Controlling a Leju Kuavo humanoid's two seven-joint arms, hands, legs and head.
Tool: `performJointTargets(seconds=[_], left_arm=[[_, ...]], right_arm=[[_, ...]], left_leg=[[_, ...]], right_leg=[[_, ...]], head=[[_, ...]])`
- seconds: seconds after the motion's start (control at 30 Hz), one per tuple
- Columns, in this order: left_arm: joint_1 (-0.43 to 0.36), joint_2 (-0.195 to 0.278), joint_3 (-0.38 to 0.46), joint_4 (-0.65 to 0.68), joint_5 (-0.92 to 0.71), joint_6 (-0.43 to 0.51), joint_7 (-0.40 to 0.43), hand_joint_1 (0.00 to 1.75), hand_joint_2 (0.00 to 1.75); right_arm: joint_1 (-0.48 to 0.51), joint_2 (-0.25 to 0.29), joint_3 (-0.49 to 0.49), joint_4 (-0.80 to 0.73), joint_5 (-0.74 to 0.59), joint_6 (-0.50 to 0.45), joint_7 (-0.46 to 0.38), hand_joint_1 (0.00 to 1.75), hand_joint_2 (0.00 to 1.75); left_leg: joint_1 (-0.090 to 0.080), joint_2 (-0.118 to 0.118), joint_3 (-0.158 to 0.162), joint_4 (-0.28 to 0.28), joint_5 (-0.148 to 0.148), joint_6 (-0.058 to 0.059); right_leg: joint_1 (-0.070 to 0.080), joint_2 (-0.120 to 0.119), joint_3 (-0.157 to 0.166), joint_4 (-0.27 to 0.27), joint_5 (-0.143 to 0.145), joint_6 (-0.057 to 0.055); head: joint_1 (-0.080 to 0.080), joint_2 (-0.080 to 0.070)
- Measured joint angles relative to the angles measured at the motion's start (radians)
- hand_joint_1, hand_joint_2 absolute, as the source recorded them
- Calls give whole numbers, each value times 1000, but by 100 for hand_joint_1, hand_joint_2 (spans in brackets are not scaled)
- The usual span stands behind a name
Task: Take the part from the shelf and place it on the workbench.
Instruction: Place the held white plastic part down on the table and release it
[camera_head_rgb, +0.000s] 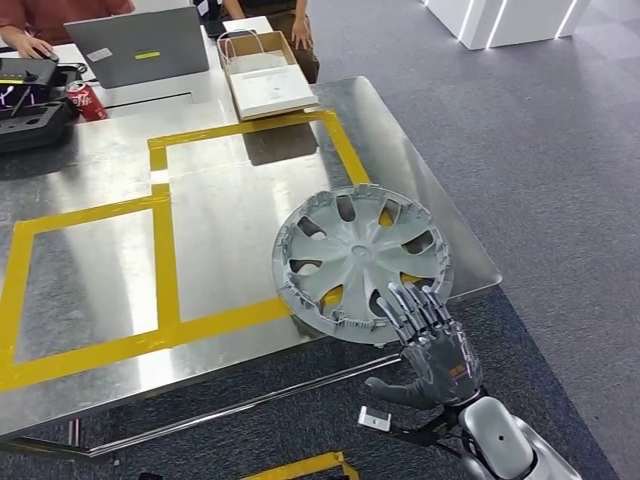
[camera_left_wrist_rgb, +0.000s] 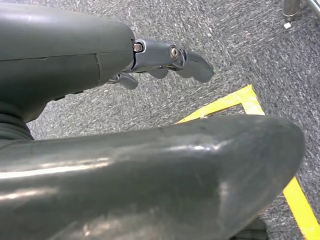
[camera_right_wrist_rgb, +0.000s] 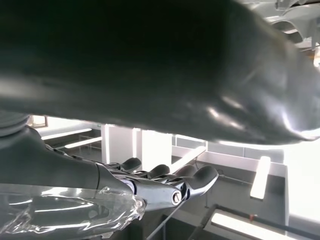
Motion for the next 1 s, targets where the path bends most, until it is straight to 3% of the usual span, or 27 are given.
performJointTargets(seconds=[0.03, 0.1, 0.17, 0.3, 0.37, 0.43, 0.47, 0.5, 0.57, 0.6, 0.67, 0.7, 0.77, 0.8, 0.83, 0.87, 0.93, 0.97, 1.0], left_arm=[[0, 0, 0, 0, -1, 0, 0, 0, 0], [0, -1, 0, 0, -2, 0, 0, 0, 0], [-1, 0, 1, 0, -3, 0, 0, 0, 0], [0, 3, 4, 0, -7, 1, 0, 0, 0], [1, 4, 5, 0, -8, 2, 0, 0, 0], [0, 2, 5, 0, -9, 3, 0, 0, 0], [0, 2, 5, 0, -10, 3, 0, 0, 0], [0, 2, 5, 0, -10, 3, 0, 0, 0], [-1, 2, 5, 0, -11, 5, 0, 0, 0], [-2, 2, 5, 0, -11, 6, 0, 0, 0], [-6, 1, 5, 0, -11, 6, 0, 0, 0], [-7, 1, 5, 0, -12, 7, 0, 0, 0], [-7, 0, 5, 0, -12, 8, 0, 0, 0], [-6, -1, 5, 0, -12, 9, 0, 0, 0], [-5, -1, 5, 0, -12, 9, 0, 0, 0], [-5, -1, 5, 0, -12, 10, 0, 0, 0], [-5, 0, 6, 0, -12, 12, 0, 0, 0], [-5, 0, 6, 0, -12, 12, 0, 0, 0], [-4, 0, 6, 0, -12, 12, 0, 0, 0]], right_arm=[[0, 0, 0, 1, 0, 0, -1, 0, 0], [-2, 0, 0, 1, 0, 0, -2, 0, 0], [-4, 0, 1, 2, 0, 0, -2, 0, 0], [-6, 1, 2, 6, 0, 0, -5, 0, 0], [-7, 1, 2, 7, -1, 0, -5, 0, 0], [-7, 1, 3, 7, -2, 0, -5, 0, 0], [-7, 1, 3, 8, -4, 1, -6, 0, 0], [-6, 1, 4, 9, -5, 1, -6, 0, 0], [-6, 1, 4, 10, -7, 1, -6, 0, 0], [-6, 1, 4, 10, -8, 1, -7, 0, 0], [-7, 1, 4, 10, -11, 2, -7, 0, 0], [-8, 1, 4, 10, -12, 2, -7, 0, 0], [-8, 1, 4, 10, -13, 2, -8, 0, 0], [-7, 1, 5, 10, -13, 2, -8, 0, 0], [-6, 1, 5, 10, -14, 2, -8, 0, 0], [-6, 1, 5, 10, -14, 2, -8, 0, 0], [-6, 1, 5, 11, -14, 3, -8, 0, 0], [-6, 1, 5, 11, -15, 3, -8, 0, 0], [-6, 1, 5, 12, -15, 3, -8, 0, 0]], left_leg=[[1, 0, -2, 1, 2, -2], [2, 0, -5, 4, 5, -8], [0, -2, -10, 10, 8, -18], [0, -3, -27, 21, 11, -43], [5, -3, -55, 79, -48, -59], [13, -2, -97, 198, -133, -72], [17, -2, -110, 250, -159, -77], [20, -2, -110, 277, -165, -79], [26, -2, -61, 232, -126, -81], [28, -2, -15, 172, -102, -81], [29, -3, 72, 46, -84, -76], [28, -4, 93, 11, -85, -72], [24, -6, 93, -4, -81, -56], [24, -4, 87, -5, -74, -48], [25, -2, 80, -6, -65, -39], [25, 0, 70, -7, -55, -31], [22, 2, 47, -6, -36, -20], [20, 2, 34, -6, -25, -18], [17, 2, 21, -5, -16, -17]], right_leg=[[0, 0, 21, -27, 19, 1], [-2, -1, 108, -165, 69, 4], [-1, 2, 170, -266, 93, -3], [-1, 5, 160, -279, 107, -38], [-5, 2, 143, -282, 122, -53], [-5, 0, 122, -281, 137, -59], [-4, 0, 110, -281, 145, -59], [-5, -1, 99, -280, 153, -57], [-6, -1, 78, -280, 170, -51], [-7, -1, 70, -280, 178, -46], [-5, -1, 58, -279, 193, -34], [-4, -1, 55, -279, 201, -27], [-5, -1, 54, -285, 219, -14], [-6, 0, 50, -284, 217, -9], [-7, 0, 43, -270, 198, -5], [-8, 0, 30, -235, 161, -2], [-7, -1, -6, -110, 62, 2], [-7, -1, -18, -47, 29, 3], [-6, -1, -19, -6, 19, 3]], head=[[0, 0], [0, 0], [0, 0], [-1, 0], [-2, 0], [-4, 0], [-4, 0], [-4, 0], [-4, 0], [-4, 0], [-3, 0], [-3, 0], [-2, 0], [-2, 0], [-1, 0], [0, 0], [4, 0], [4, 0], [5, 0]])
